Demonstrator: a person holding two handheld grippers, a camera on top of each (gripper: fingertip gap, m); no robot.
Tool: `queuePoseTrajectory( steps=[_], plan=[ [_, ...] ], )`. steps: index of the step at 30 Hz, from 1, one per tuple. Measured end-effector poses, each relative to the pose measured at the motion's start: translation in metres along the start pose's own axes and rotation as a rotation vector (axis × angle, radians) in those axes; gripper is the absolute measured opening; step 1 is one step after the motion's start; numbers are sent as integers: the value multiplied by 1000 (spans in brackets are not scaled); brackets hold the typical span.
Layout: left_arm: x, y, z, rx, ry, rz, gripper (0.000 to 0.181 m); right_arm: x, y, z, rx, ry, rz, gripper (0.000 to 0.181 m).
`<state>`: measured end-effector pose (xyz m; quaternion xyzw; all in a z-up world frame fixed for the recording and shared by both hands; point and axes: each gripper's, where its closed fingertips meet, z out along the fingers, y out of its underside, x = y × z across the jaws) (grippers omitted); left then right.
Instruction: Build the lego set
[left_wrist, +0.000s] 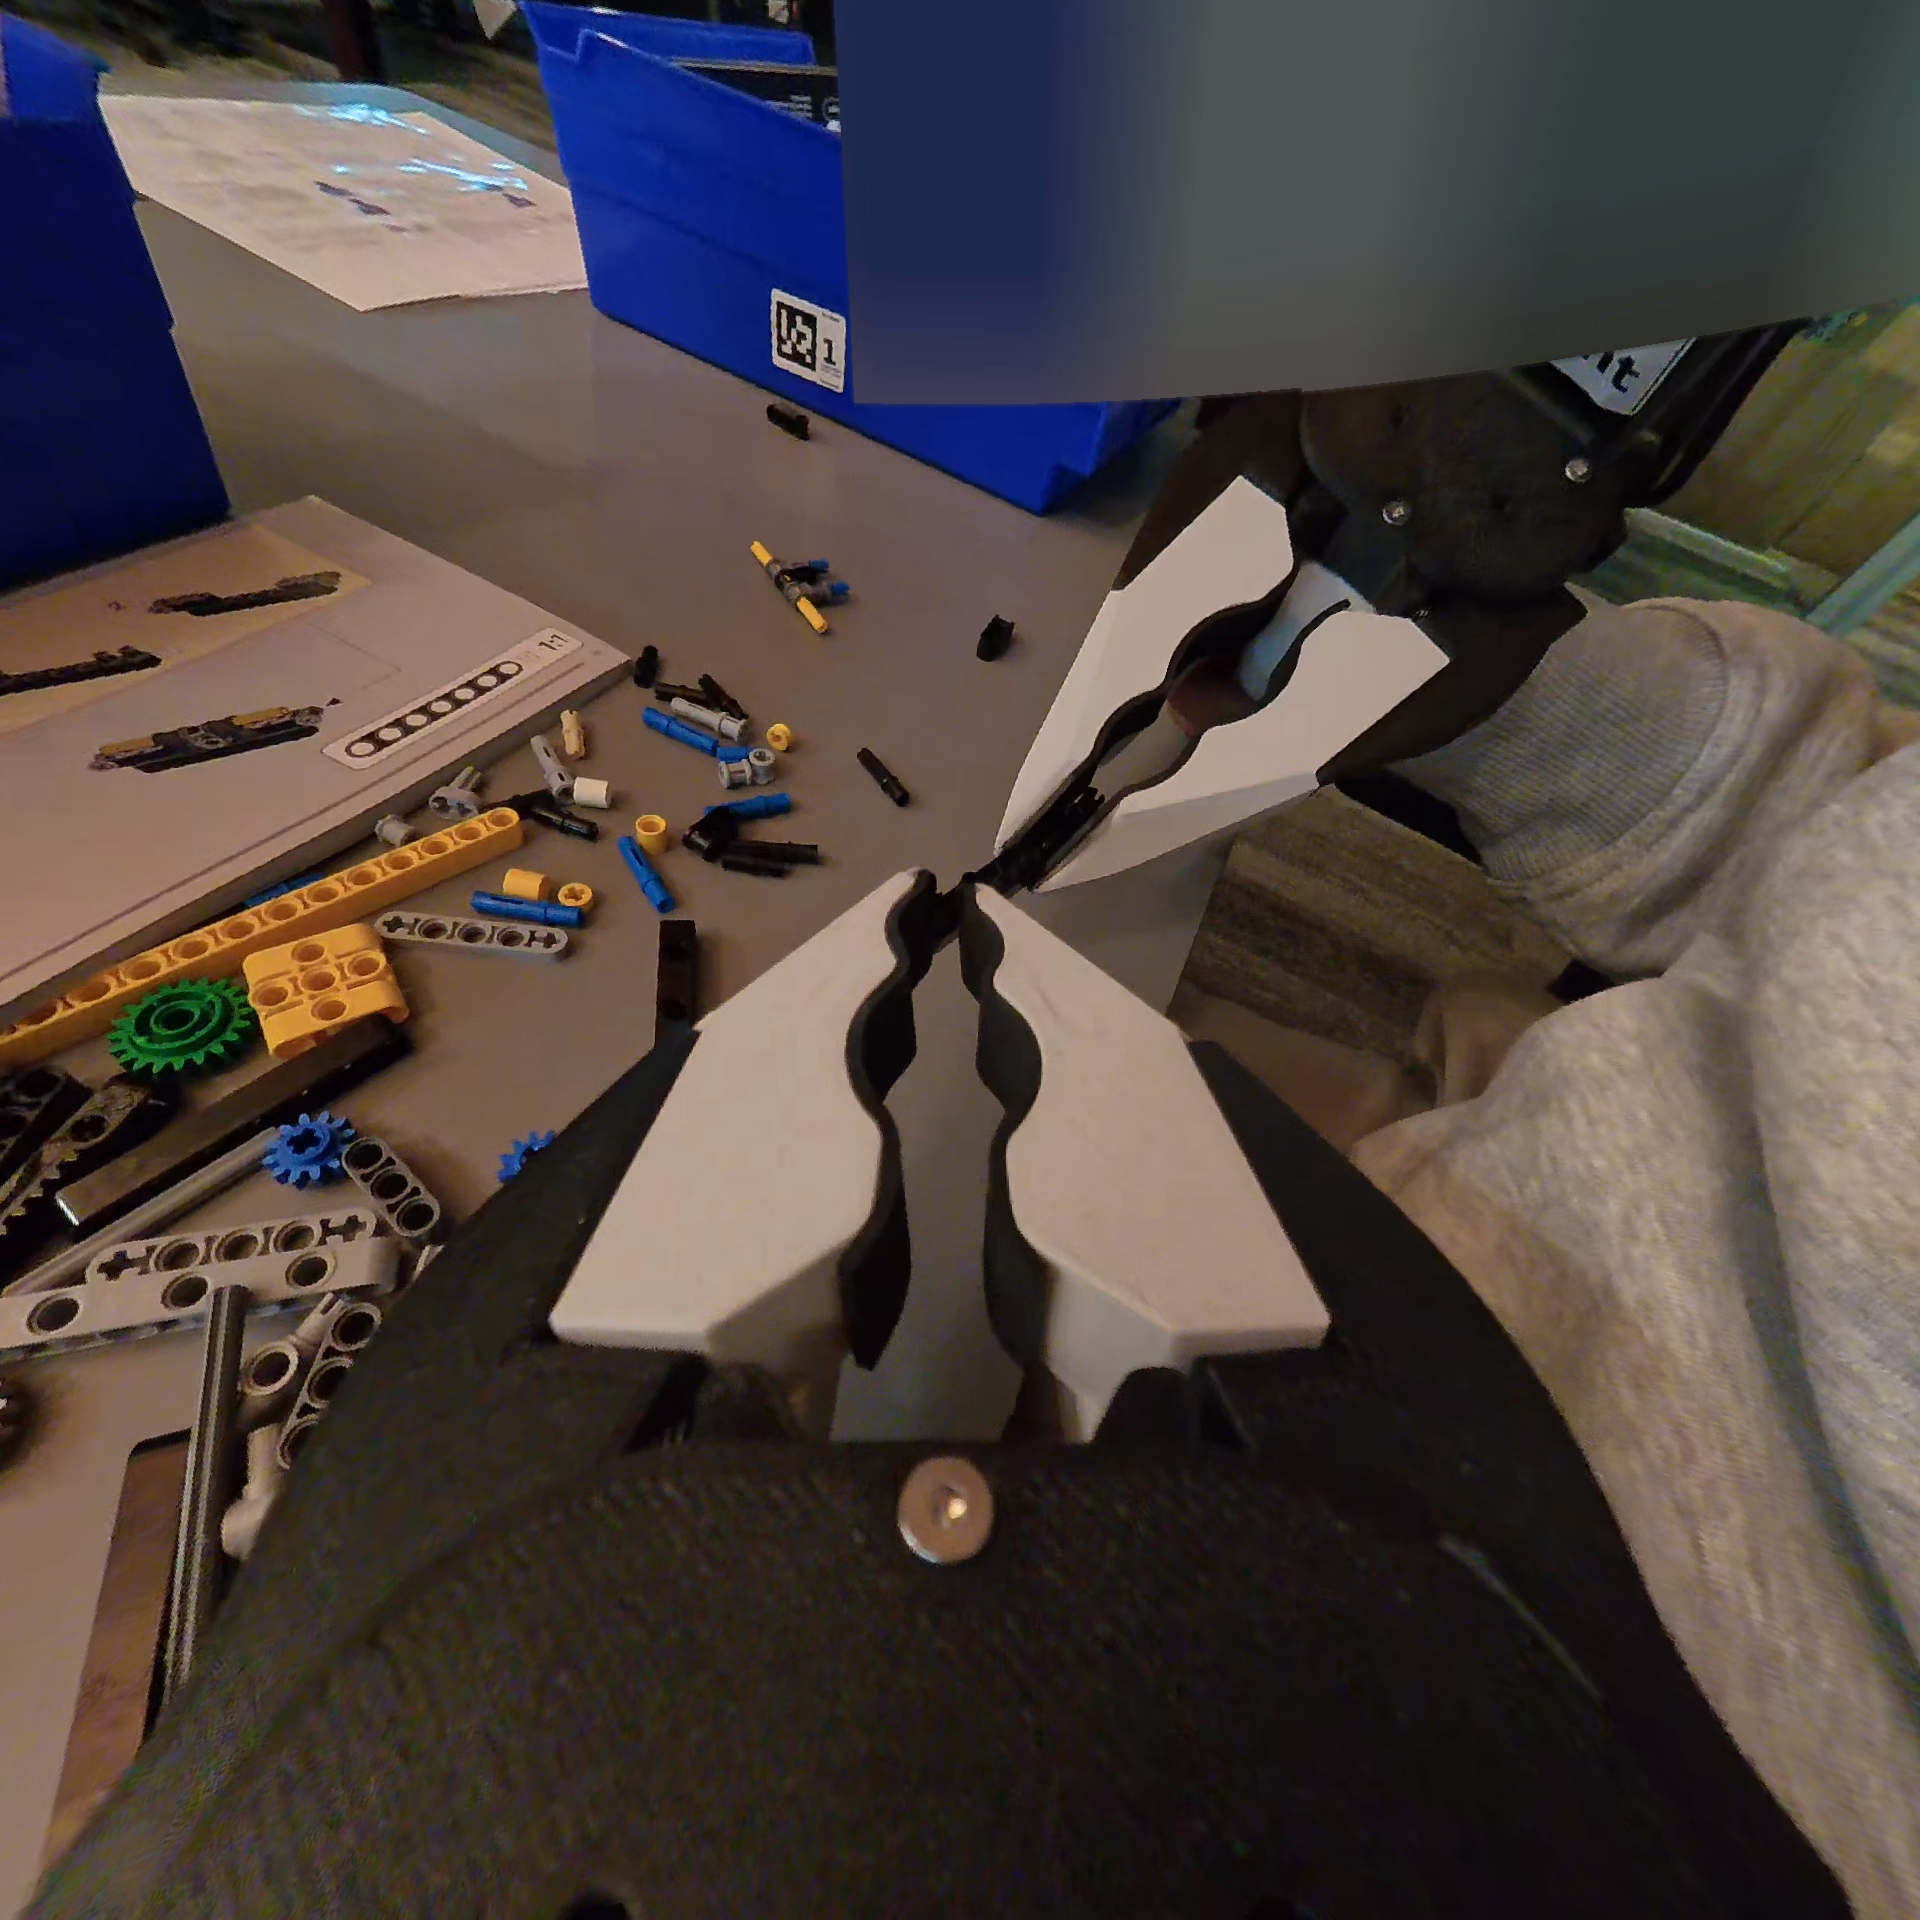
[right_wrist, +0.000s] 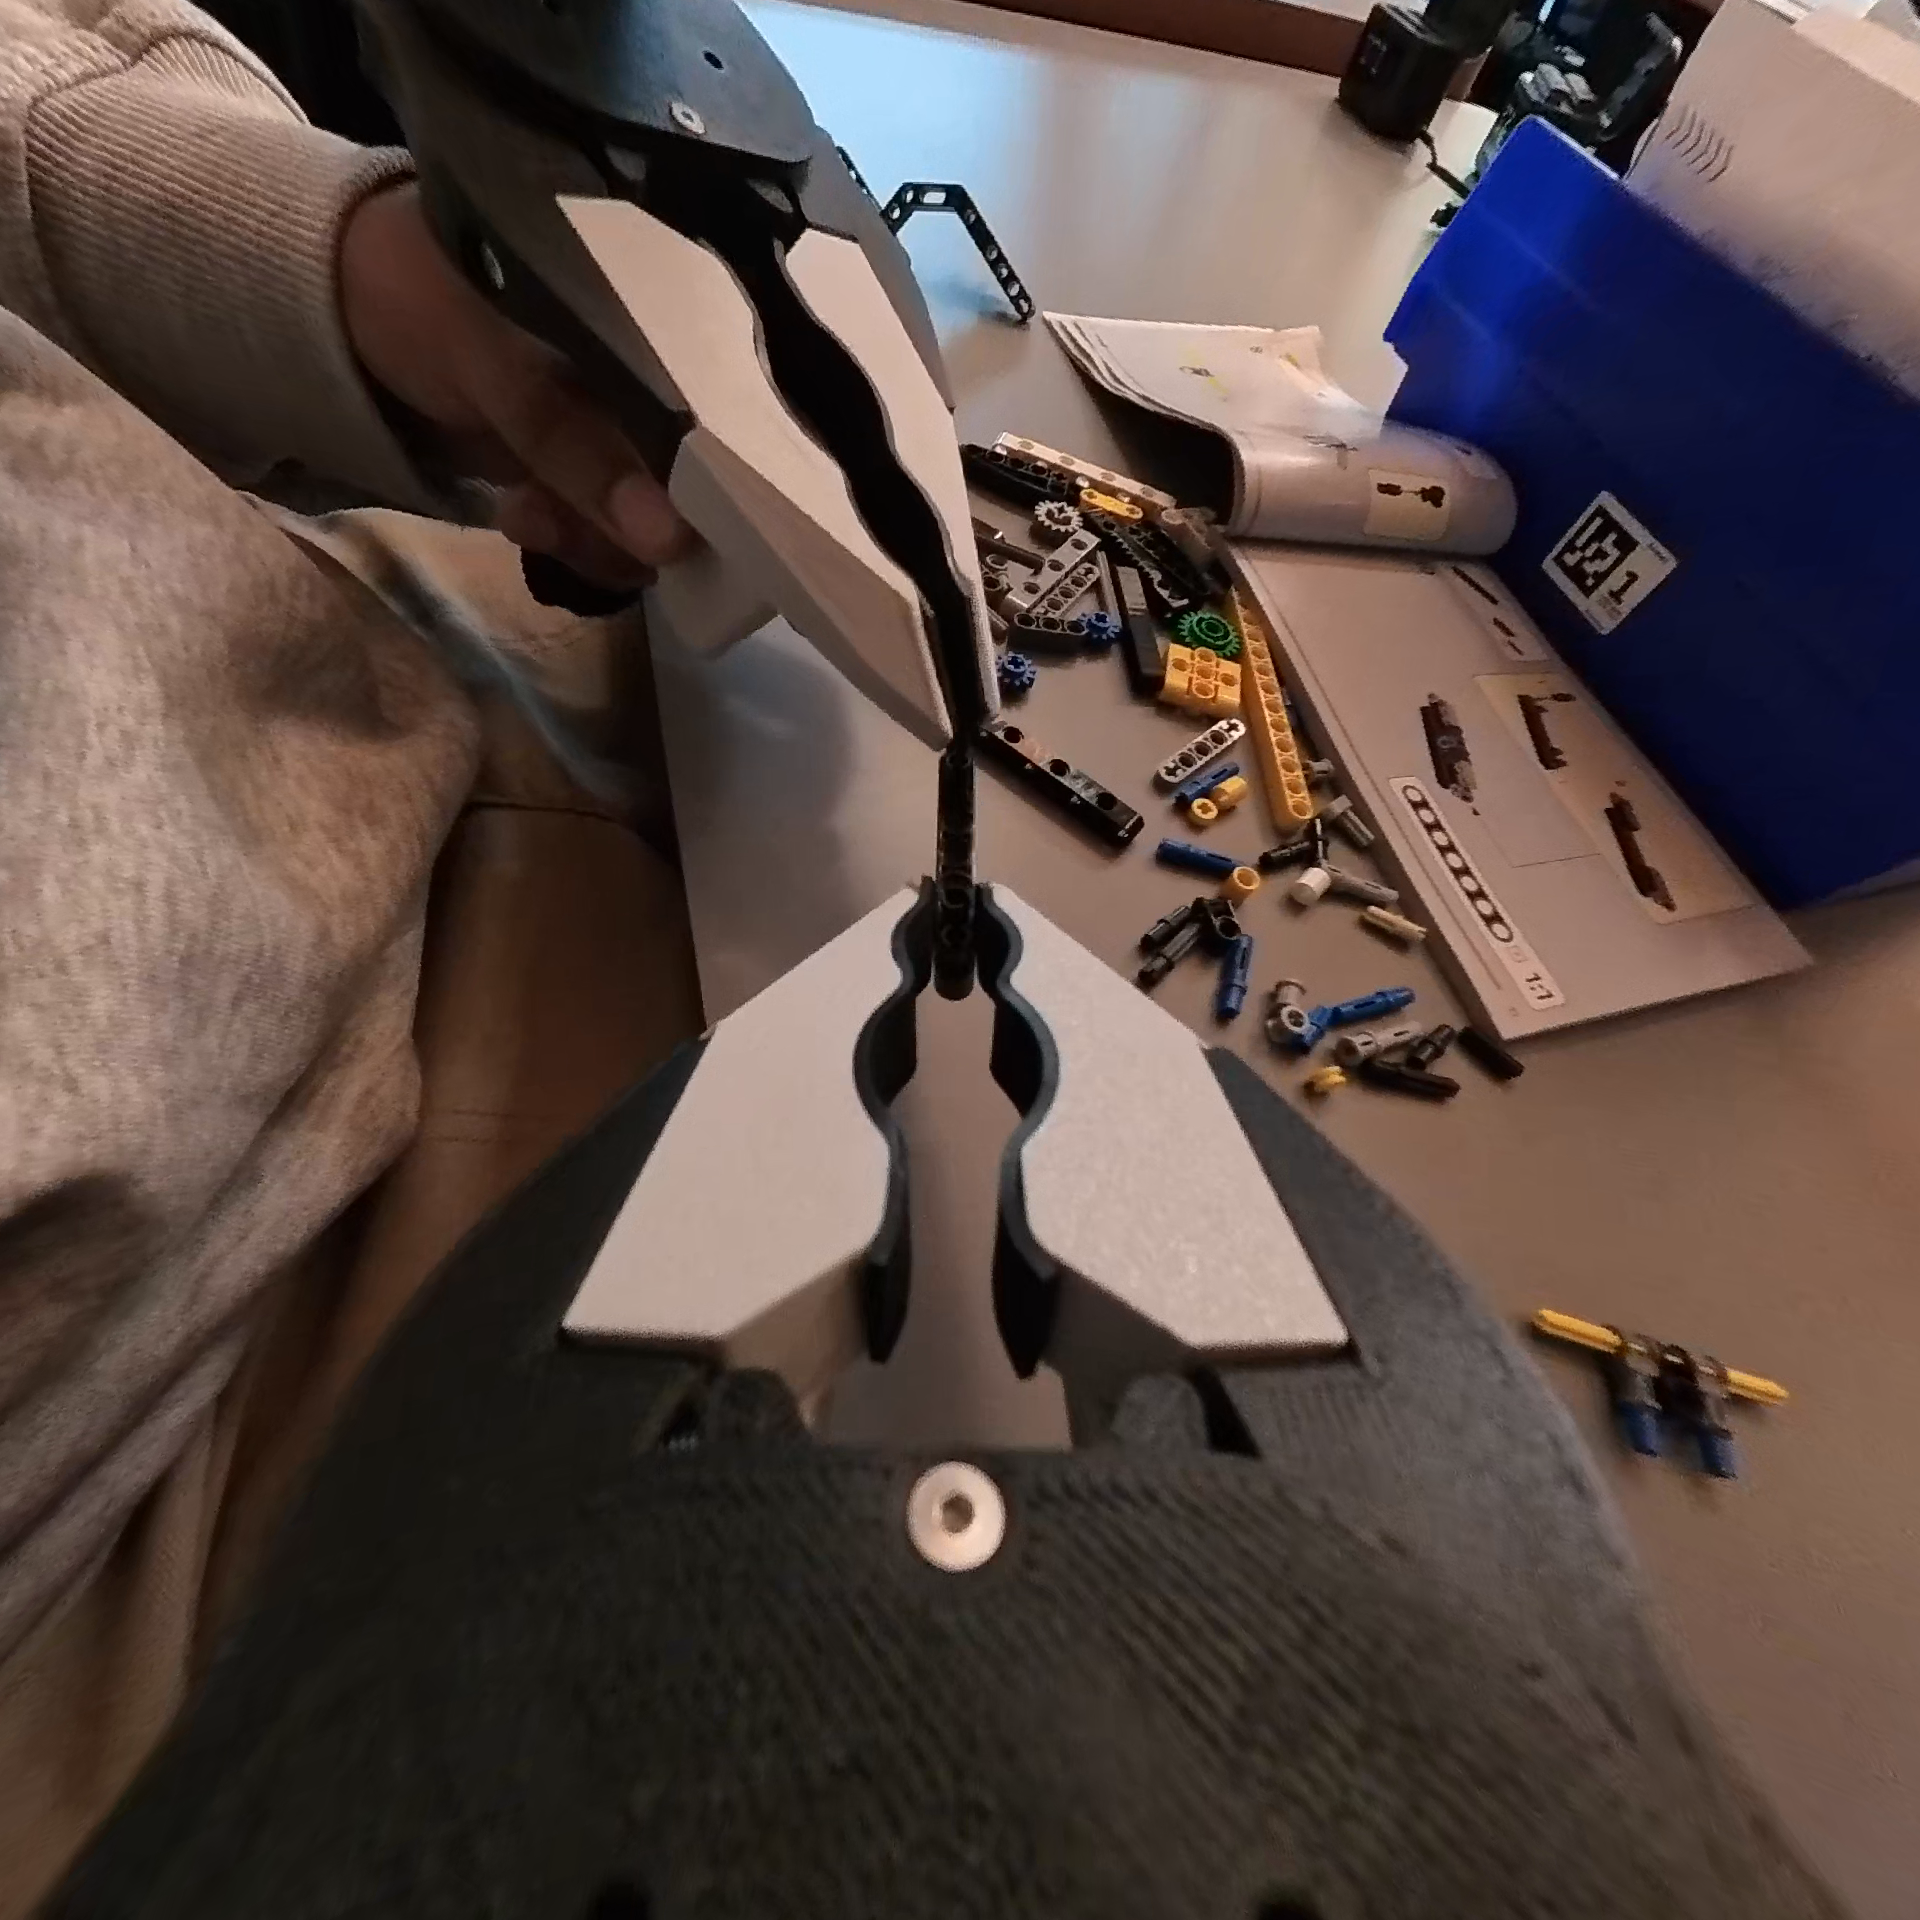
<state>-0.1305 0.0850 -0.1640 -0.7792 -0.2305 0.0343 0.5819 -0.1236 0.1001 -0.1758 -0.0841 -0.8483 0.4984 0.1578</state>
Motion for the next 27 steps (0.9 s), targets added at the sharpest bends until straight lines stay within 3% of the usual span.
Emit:
queuePoseTrajectory(
  steps=[27],
  plan=[
    [-2,8,3,-59,-34,41,2,-2,2,1,-13,-25,63,5]
  ],
)
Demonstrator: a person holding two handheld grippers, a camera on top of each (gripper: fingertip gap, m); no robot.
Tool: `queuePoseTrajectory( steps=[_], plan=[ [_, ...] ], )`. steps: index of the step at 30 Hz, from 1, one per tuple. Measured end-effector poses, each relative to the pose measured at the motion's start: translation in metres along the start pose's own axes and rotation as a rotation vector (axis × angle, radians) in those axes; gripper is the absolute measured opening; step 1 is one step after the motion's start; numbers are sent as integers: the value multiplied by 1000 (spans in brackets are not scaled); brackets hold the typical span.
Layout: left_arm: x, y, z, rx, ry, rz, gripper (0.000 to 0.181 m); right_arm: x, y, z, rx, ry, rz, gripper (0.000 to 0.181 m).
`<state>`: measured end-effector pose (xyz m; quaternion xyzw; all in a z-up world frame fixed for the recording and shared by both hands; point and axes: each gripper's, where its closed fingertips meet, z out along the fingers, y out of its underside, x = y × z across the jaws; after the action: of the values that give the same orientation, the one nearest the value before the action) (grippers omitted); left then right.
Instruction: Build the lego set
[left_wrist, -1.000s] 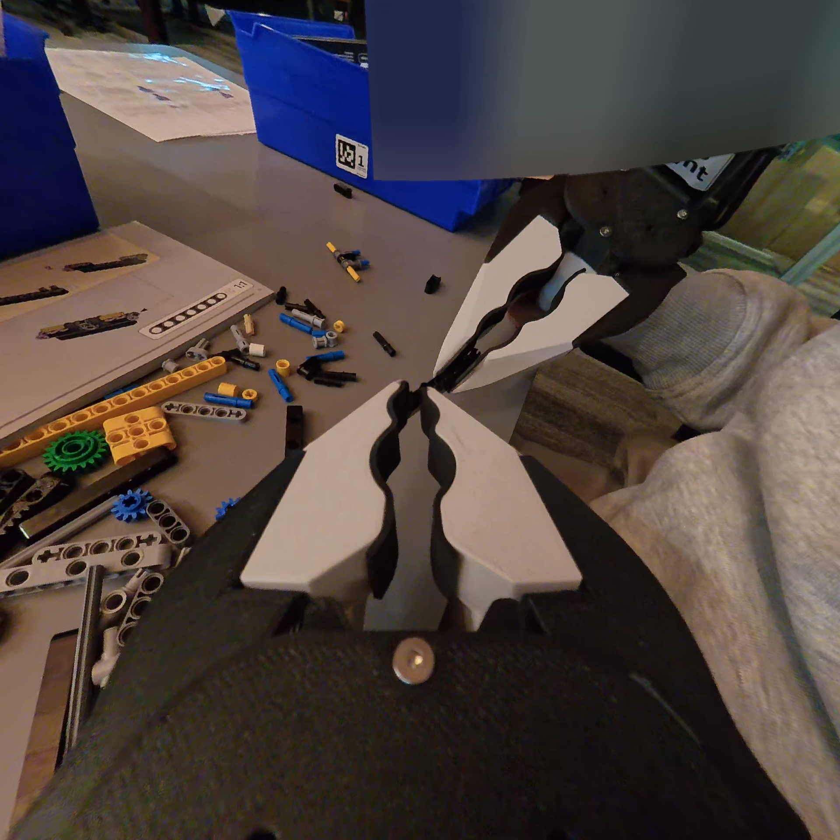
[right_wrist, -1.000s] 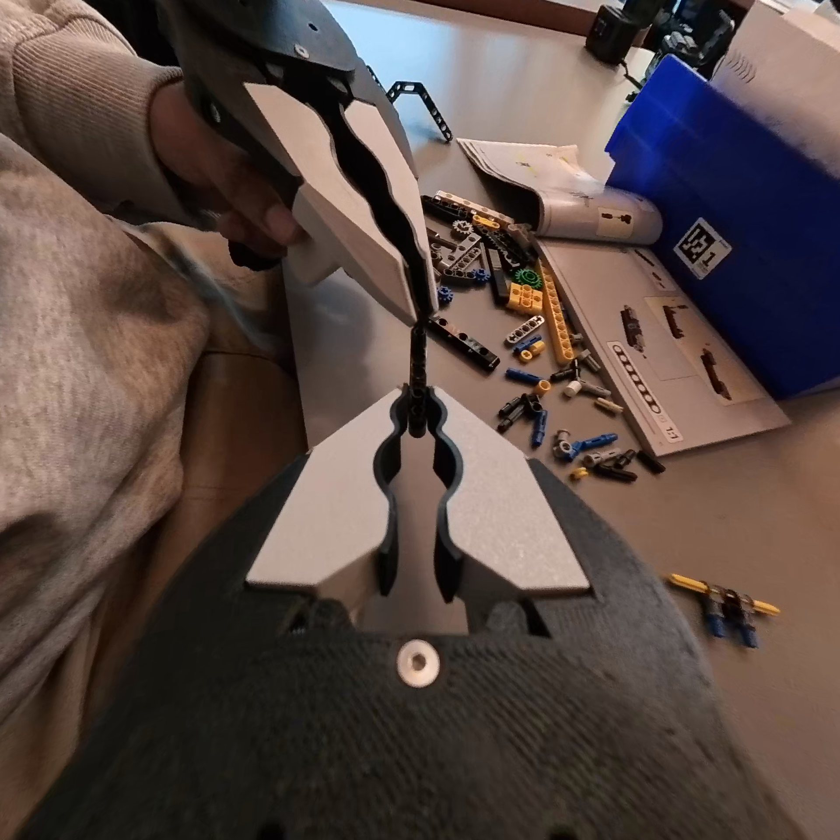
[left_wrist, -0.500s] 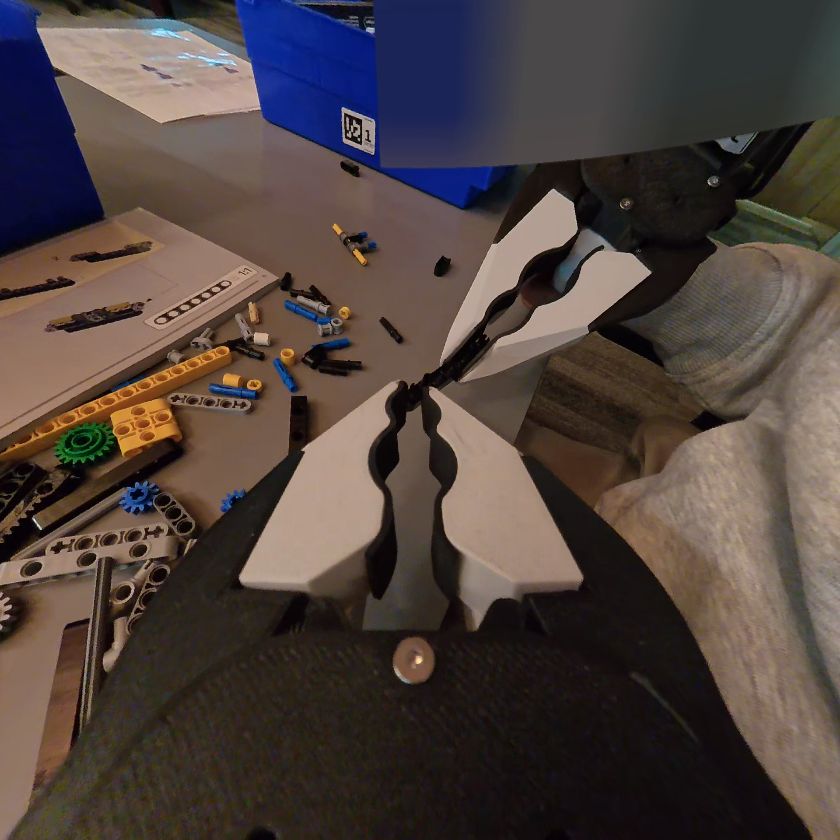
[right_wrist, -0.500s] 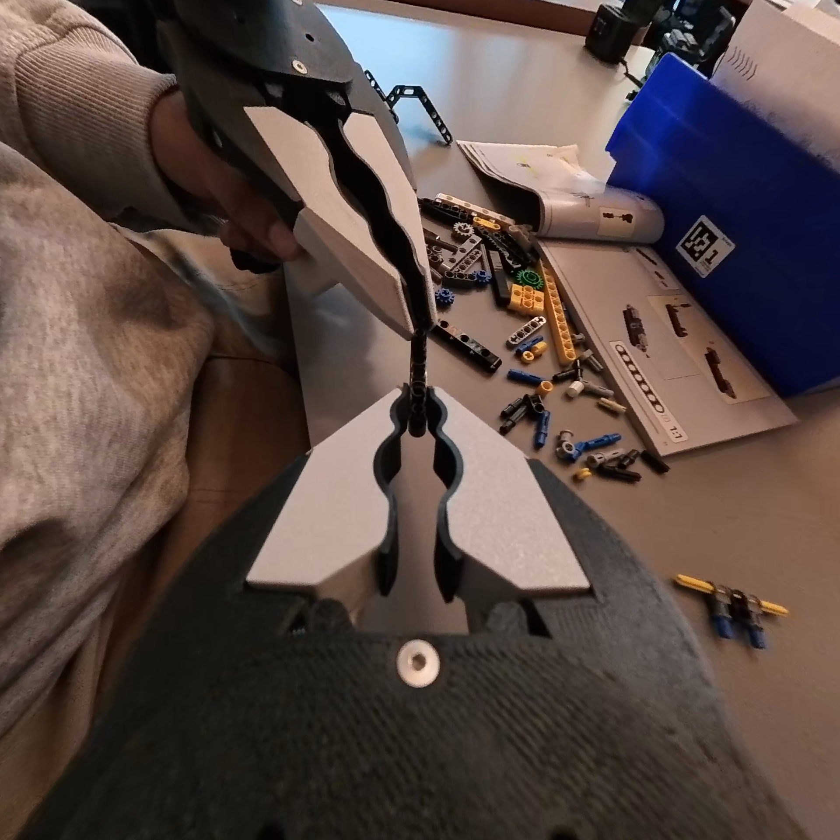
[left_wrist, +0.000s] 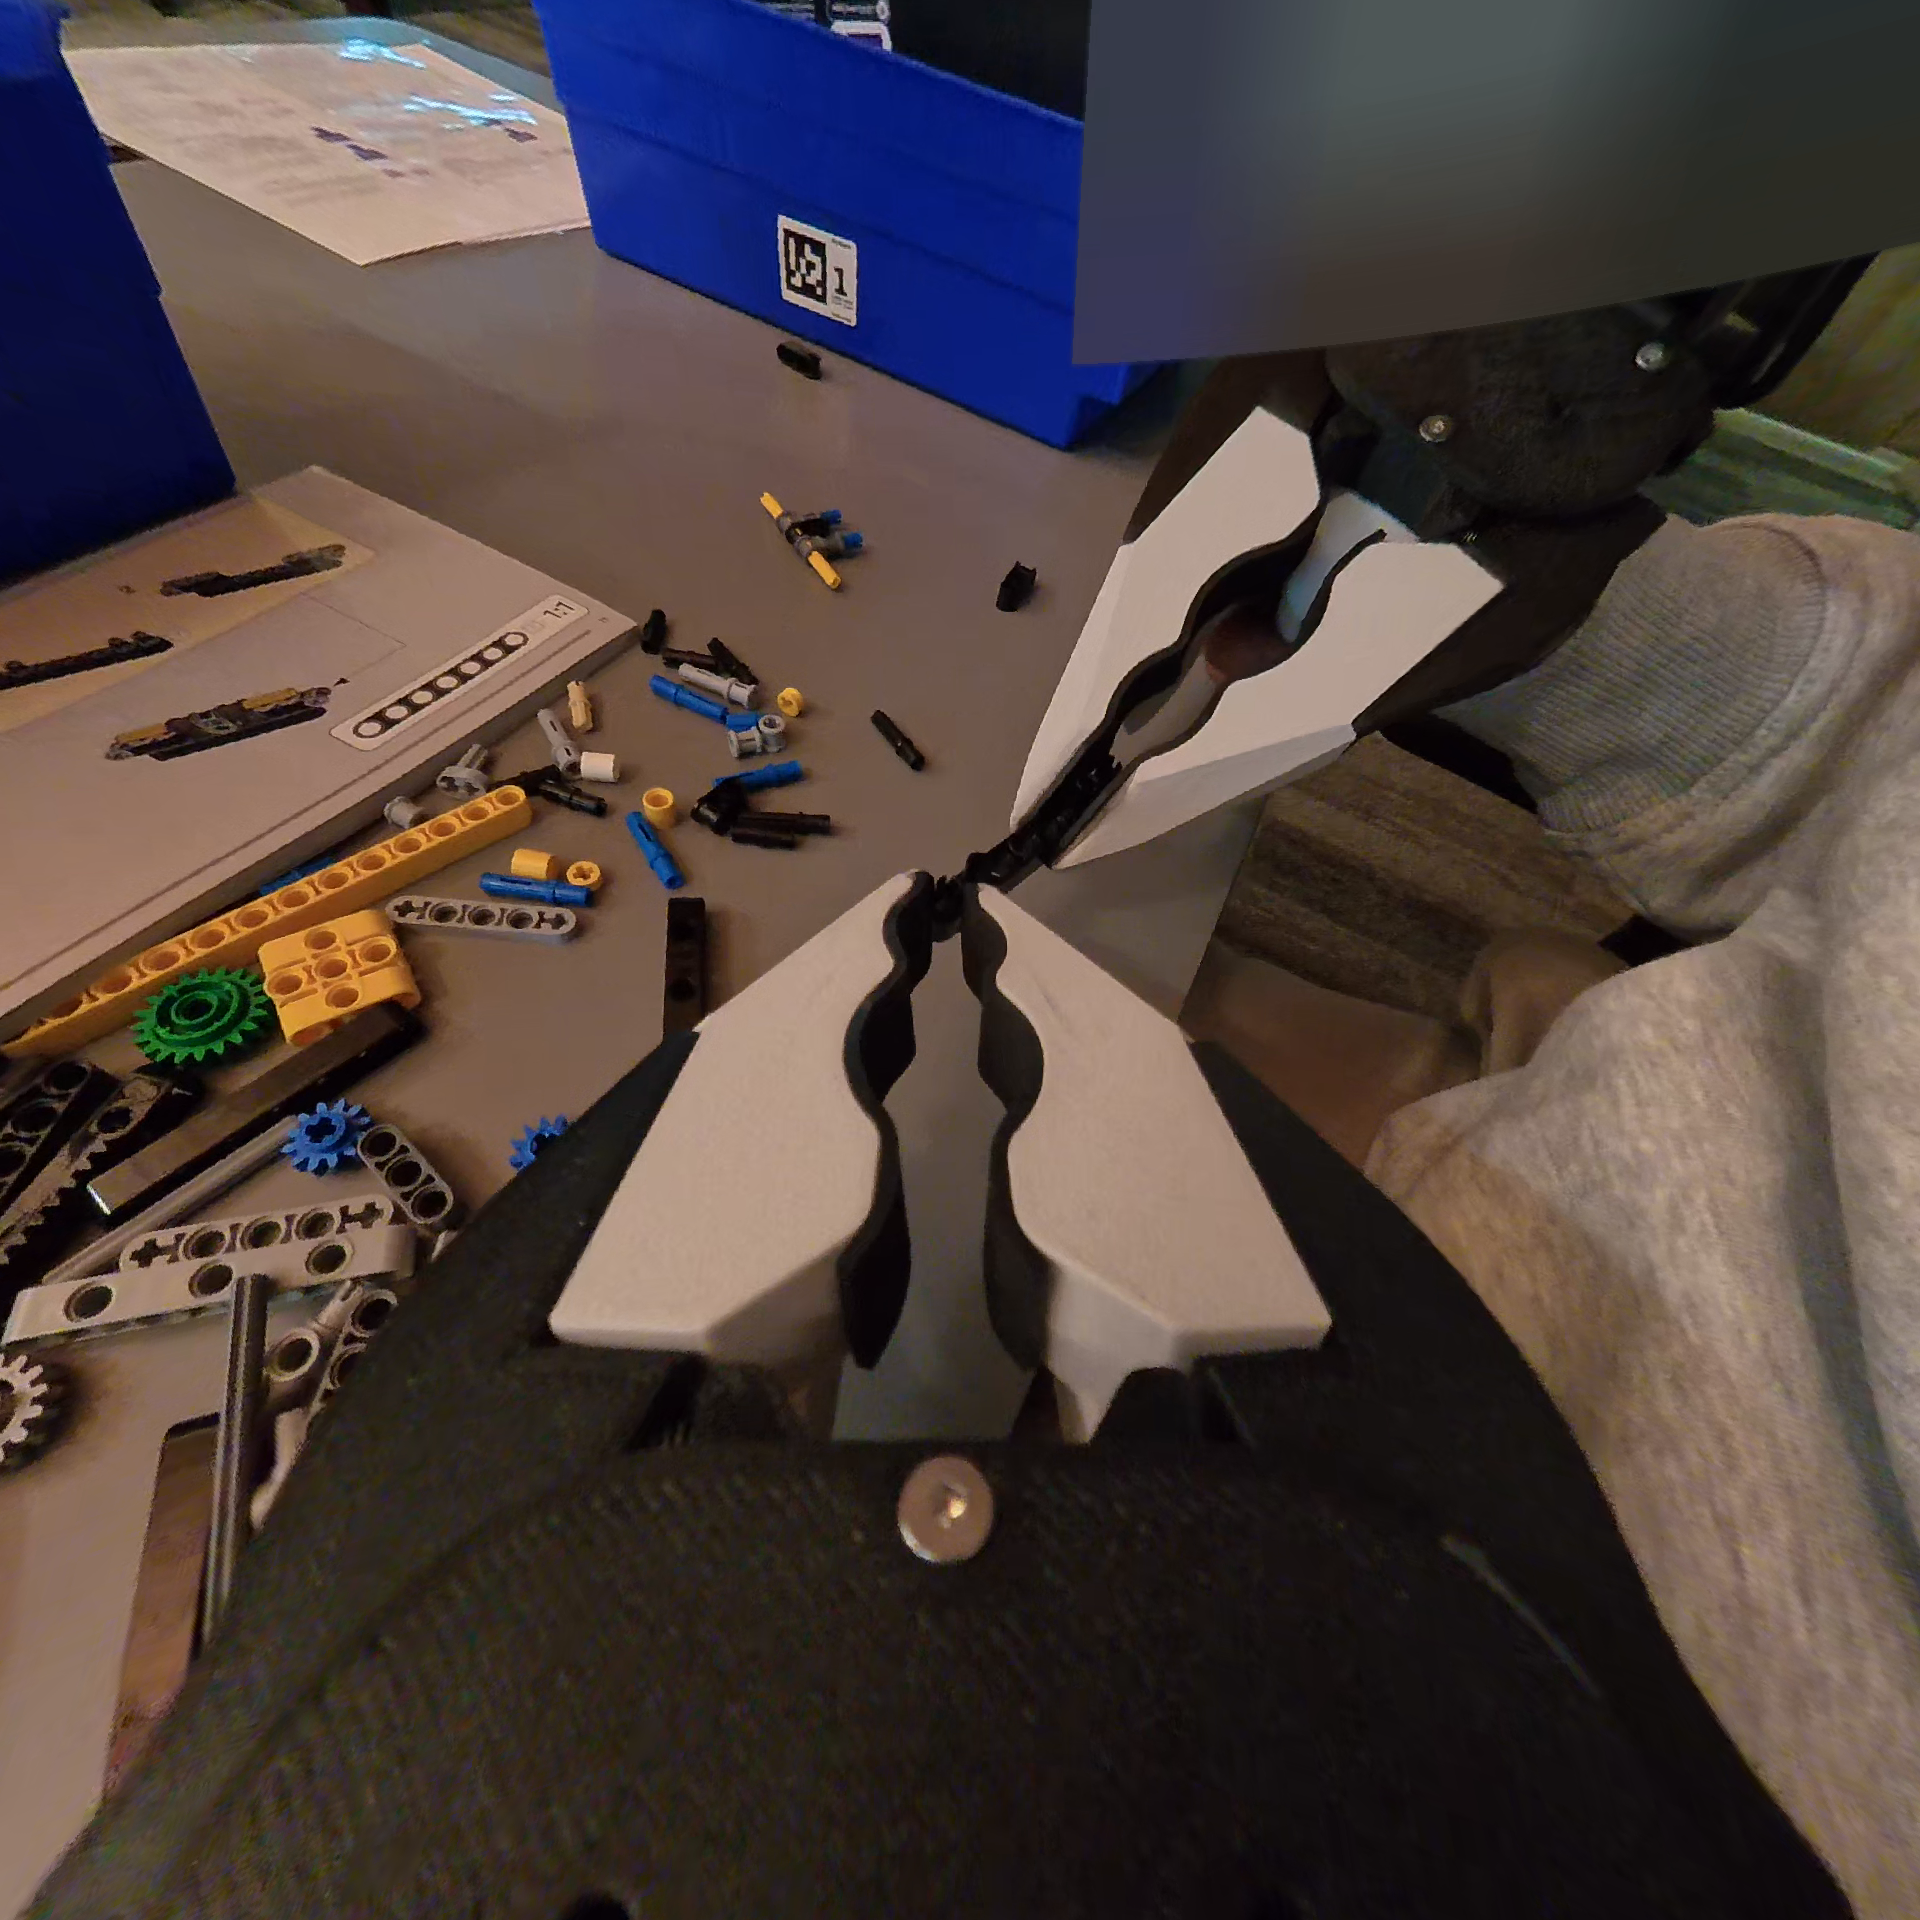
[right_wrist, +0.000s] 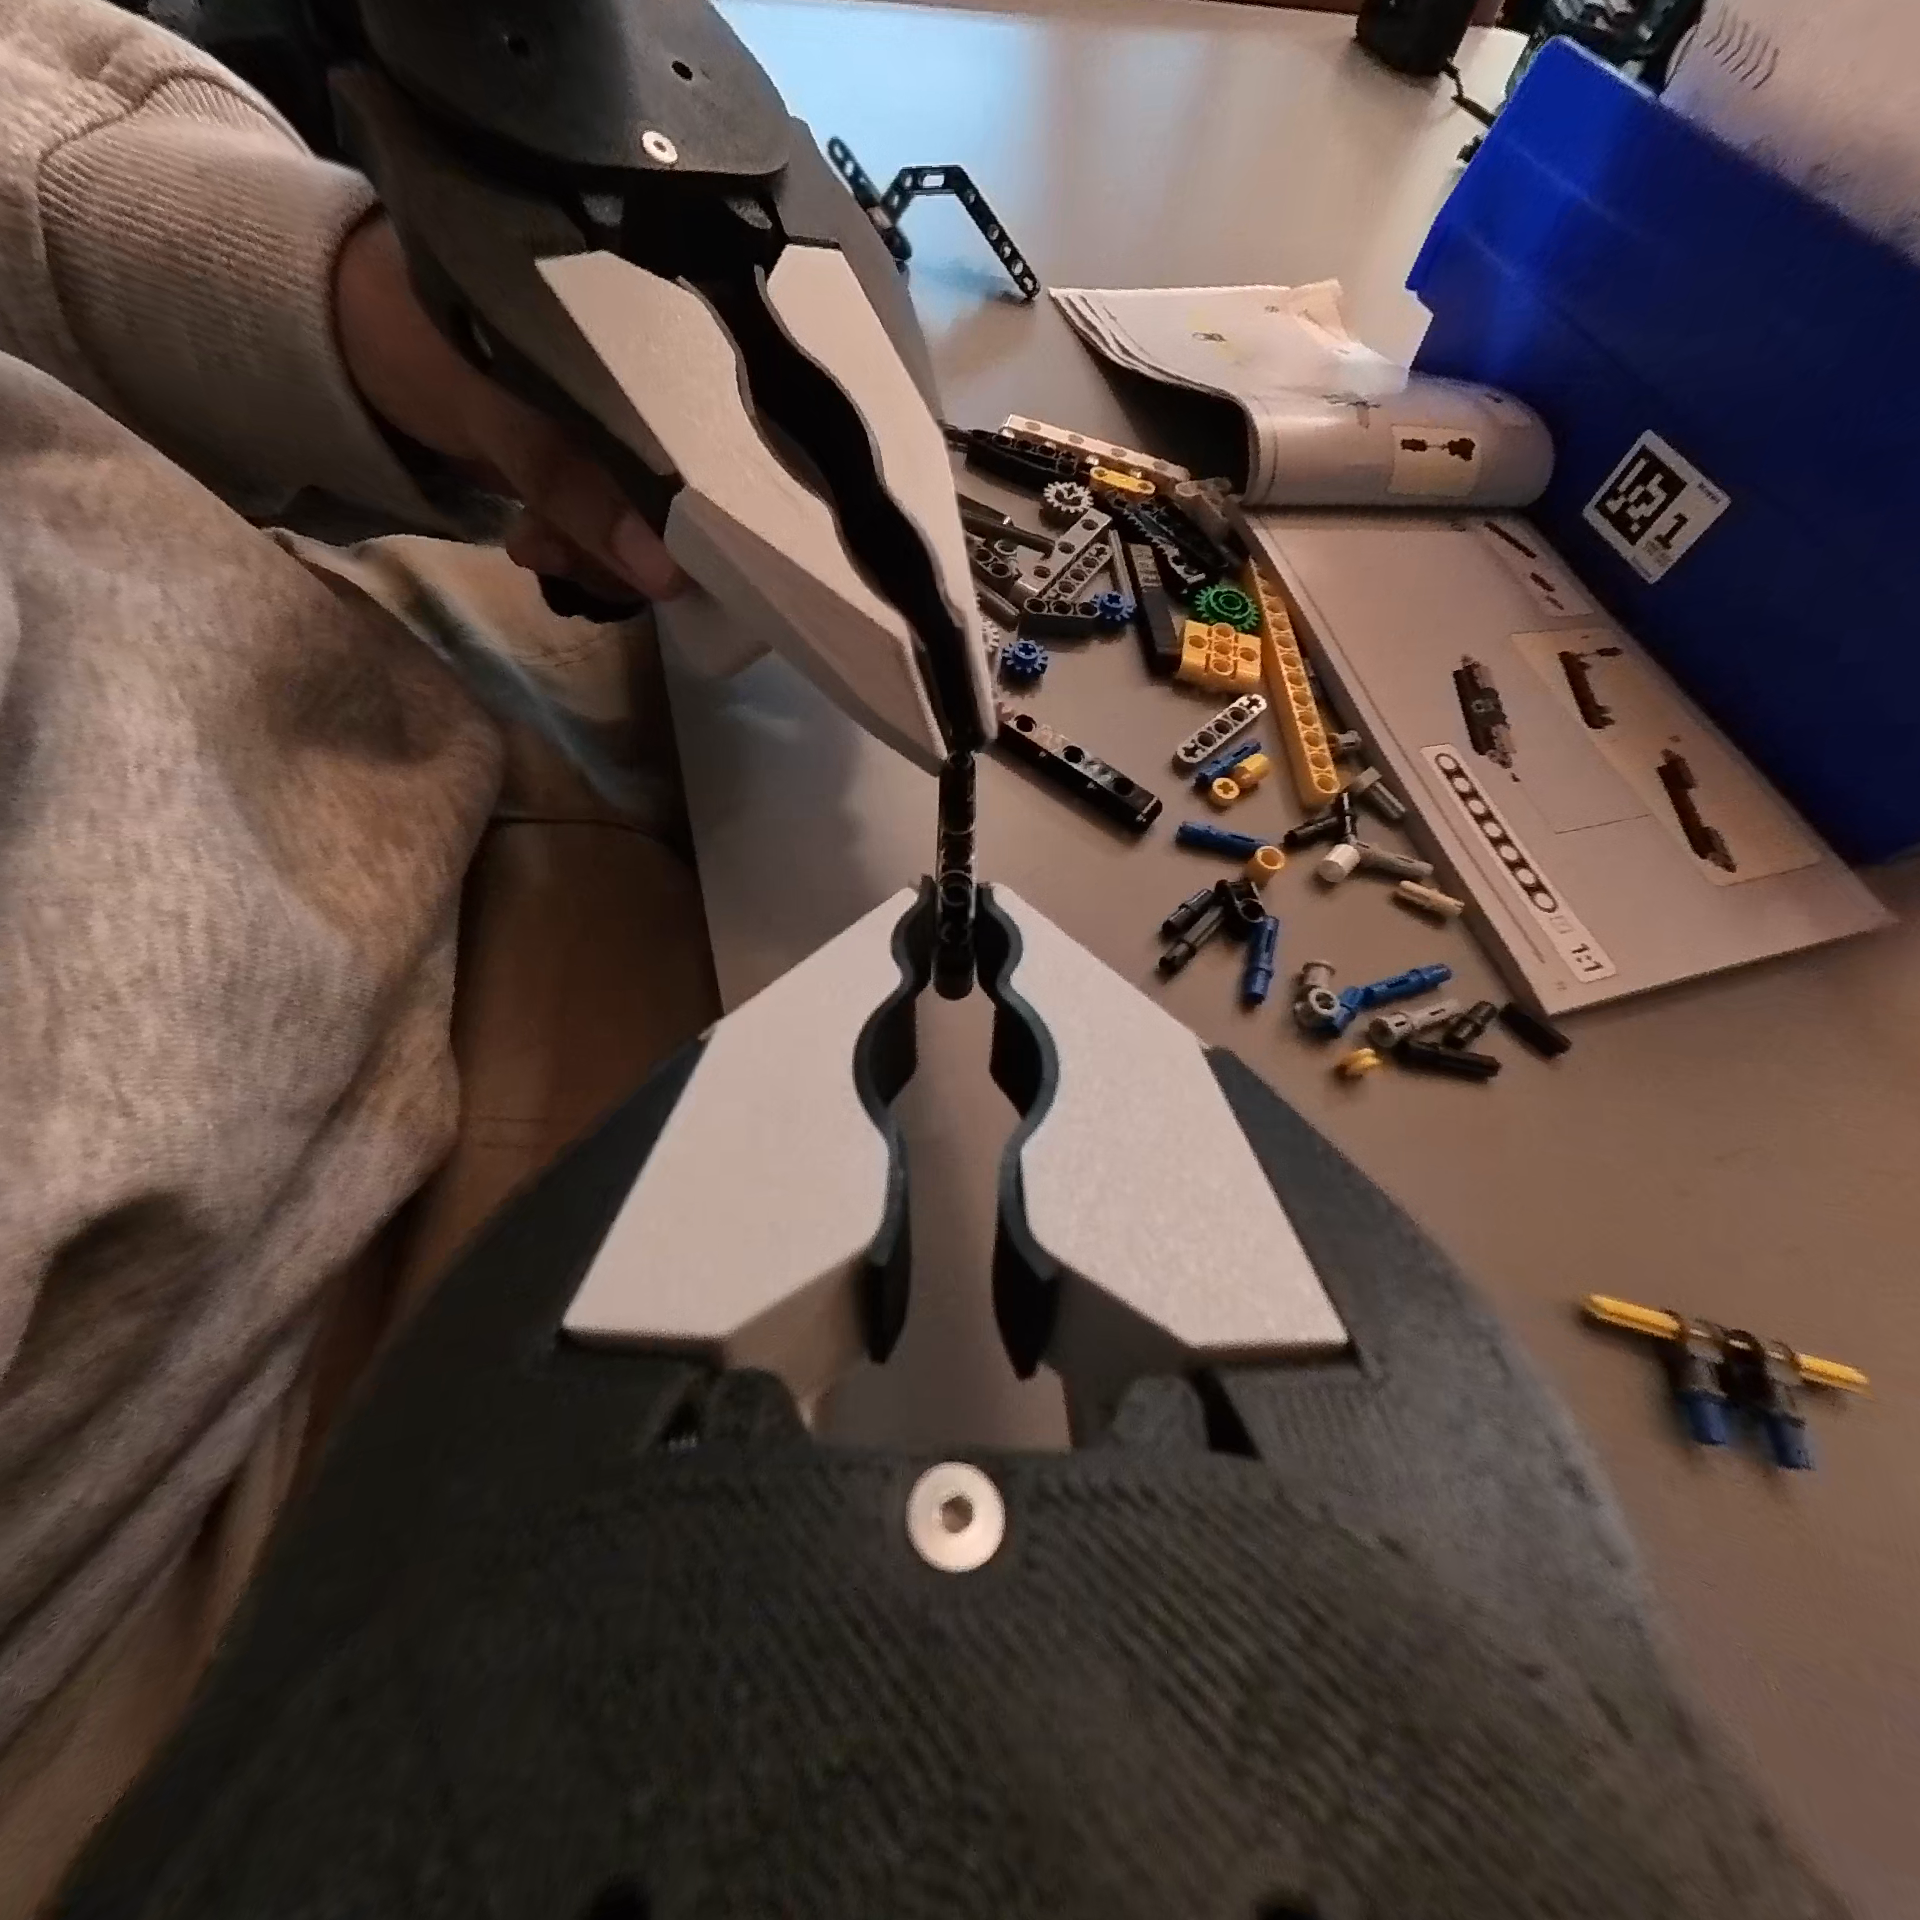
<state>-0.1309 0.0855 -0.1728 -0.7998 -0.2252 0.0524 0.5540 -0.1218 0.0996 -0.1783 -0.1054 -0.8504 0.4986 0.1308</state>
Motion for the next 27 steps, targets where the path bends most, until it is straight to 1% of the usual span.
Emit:
queuePoseTrajectory(
  steps=[3,9,14,27],
  plan=[
    [2,-1,-1,1,15,-4,2,-2,-1,-2,9,-26,51,5],
    [7,-10,-6,54,107,-123,2,-4,-10,-9,73,-80,137,5],
    [12,-14,-8,70,164,-157,2,-7,-14,-14,111,-120,176,5],
    [26,-11,-17,52,274,-118,2,-20,-16,-19,141,-219,189,5]
  ],
)
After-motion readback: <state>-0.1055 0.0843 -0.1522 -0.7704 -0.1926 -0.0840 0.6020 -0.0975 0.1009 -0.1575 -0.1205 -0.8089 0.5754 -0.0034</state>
